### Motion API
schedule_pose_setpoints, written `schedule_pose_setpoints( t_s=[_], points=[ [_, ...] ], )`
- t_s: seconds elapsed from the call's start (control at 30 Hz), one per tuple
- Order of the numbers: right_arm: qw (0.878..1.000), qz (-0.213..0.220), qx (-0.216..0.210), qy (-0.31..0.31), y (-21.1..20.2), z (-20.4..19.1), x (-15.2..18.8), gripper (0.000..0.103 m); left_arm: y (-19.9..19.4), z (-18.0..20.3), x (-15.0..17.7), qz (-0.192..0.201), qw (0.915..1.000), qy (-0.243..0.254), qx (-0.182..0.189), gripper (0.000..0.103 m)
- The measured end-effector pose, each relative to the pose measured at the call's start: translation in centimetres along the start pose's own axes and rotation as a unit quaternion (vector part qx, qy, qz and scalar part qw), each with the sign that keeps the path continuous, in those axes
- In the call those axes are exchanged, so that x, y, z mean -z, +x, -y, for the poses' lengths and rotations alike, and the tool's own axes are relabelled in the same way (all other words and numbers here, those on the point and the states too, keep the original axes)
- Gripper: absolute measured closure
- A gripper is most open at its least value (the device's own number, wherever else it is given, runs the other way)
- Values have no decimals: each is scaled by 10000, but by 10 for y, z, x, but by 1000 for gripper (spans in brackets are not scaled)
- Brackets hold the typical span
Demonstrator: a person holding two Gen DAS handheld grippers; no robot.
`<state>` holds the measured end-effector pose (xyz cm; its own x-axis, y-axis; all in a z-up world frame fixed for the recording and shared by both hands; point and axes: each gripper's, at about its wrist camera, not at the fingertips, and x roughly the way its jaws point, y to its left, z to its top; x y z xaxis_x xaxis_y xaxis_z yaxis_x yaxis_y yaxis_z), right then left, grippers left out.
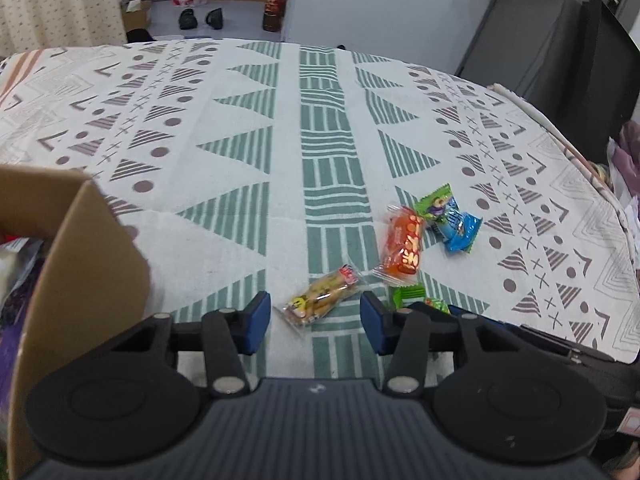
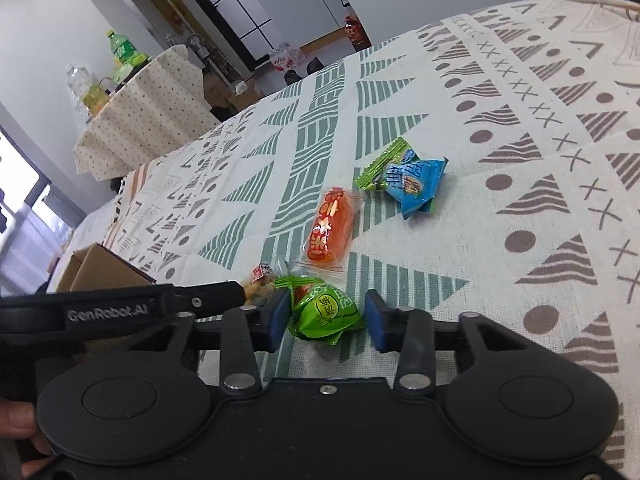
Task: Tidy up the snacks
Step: 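Grasp the yellow candy bar with the left tool while the right tool grasps the green packet, then carry the yellow candy bar and green packet into the box and open both tools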
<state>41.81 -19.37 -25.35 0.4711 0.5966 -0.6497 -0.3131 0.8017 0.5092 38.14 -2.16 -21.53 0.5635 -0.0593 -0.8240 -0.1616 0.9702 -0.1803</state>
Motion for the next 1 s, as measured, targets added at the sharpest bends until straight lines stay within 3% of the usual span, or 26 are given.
schedule_pose_setpoints(
  t_s=[0.23, 0.33, 0.5, 0.83, 1.0],
  points=[
    [10000, -7, 80, -20, -13, 9, 4, 70, 14, 13, -3, 47, 9993, 353, -88, 54],
    [9998, -21, 191, -1, -20, 13, 5, 71, 25, 12, -1, -146, 9994, 303, -61, 54],
    [9991, -32, 426, -76, -25, 10, 8, 72, 25, 11, 4, -242, 9993, 274, -106, 85],
    [9978, -43, 619, -235, -44, -11, 10, 72, -18, 4, 19, -115, 9999, 82, 59, 86],
    [9982, -28, 572, 175, -64, -18, 3, 72, -45, -3, 23, -2, 9999, -31, 110, 86]
  ],
)
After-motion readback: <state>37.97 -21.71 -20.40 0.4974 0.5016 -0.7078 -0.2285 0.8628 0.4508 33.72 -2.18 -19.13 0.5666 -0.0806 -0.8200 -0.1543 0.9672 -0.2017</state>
